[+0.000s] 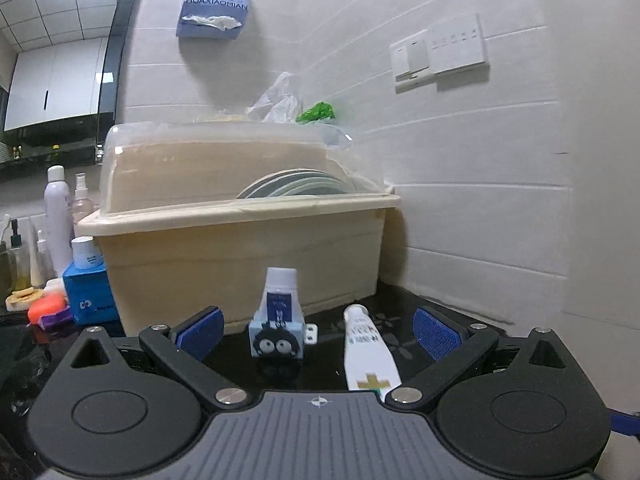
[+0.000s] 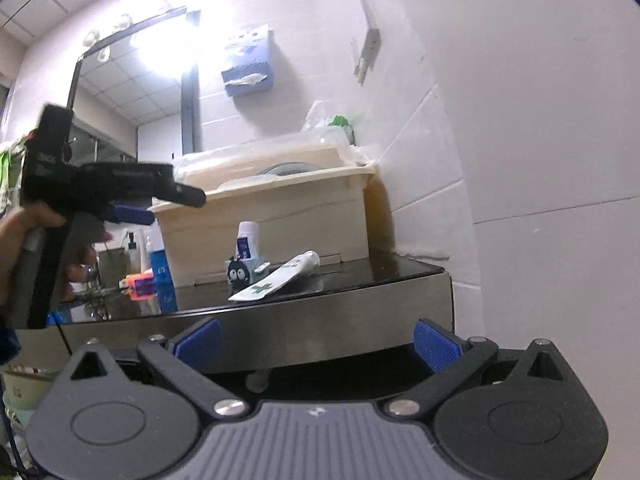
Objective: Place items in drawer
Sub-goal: 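Grasp the blue cartoon-face toothpaste holder with the left gripper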
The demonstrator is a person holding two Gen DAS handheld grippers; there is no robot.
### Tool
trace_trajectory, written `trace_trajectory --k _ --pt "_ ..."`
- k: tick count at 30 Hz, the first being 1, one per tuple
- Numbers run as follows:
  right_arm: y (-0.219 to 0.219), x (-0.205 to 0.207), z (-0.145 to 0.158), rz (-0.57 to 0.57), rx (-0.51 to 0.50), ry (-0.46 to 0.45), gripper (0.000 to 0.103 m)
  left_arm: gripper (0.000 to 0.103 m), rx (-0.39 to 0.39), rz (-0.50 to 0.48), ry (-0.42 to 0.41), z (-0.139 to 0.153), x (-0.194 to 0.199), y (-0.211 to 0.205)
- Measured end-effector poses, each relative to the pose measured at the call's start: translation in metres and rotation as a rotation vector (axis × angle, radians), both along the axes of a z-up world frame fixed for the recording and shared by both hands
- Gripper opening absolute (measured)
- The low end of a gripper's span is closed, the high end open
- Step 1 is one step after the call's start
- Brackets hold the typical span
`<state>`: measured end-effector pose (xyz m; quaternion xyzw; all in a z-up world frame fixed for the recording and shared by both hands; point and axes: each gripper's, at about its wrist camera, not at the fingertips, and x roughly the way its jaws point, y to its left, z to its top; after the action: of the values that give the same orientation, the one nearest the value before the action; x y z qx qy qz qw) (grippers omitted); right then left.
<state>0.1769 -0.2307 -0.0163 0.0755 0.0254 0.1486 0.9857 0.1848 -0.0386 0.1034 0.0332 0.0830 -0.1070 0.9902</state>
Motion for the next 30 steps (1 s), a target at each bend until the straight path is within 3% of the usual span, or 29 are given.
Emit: trace_trajectory --k 6,12,16,25,30 --pt "-0.005 0.002 -0.004 0.003 0.014 0.019 0.103 0.102 0.052 0.031 0.041 -0.001 0.047 0.000" --pt "-0.011 0.005 -0.009 0.011 0.039 0.048 0.103 0.102 0.050 -0.013 0.175 -0.006 0.100 -0.008" --pt "-0.013 0.005 -0.010 0.018 0.049 0.056 0.103 0.102 0.050 0.031 0.233 -0.013 0.131 -0.008" --pt "-0.018 0.009 -0.014 0.027 0.086 0.088 0.103 0.102 0.049 0.072 0.346 -0.024 0.175 -0.004" --pt "-0.018 0.009 -0.015 0.030 0.088 0.100 0.103 0.101 0.010 0.089 0.372 -0.029 0.188 0.002"
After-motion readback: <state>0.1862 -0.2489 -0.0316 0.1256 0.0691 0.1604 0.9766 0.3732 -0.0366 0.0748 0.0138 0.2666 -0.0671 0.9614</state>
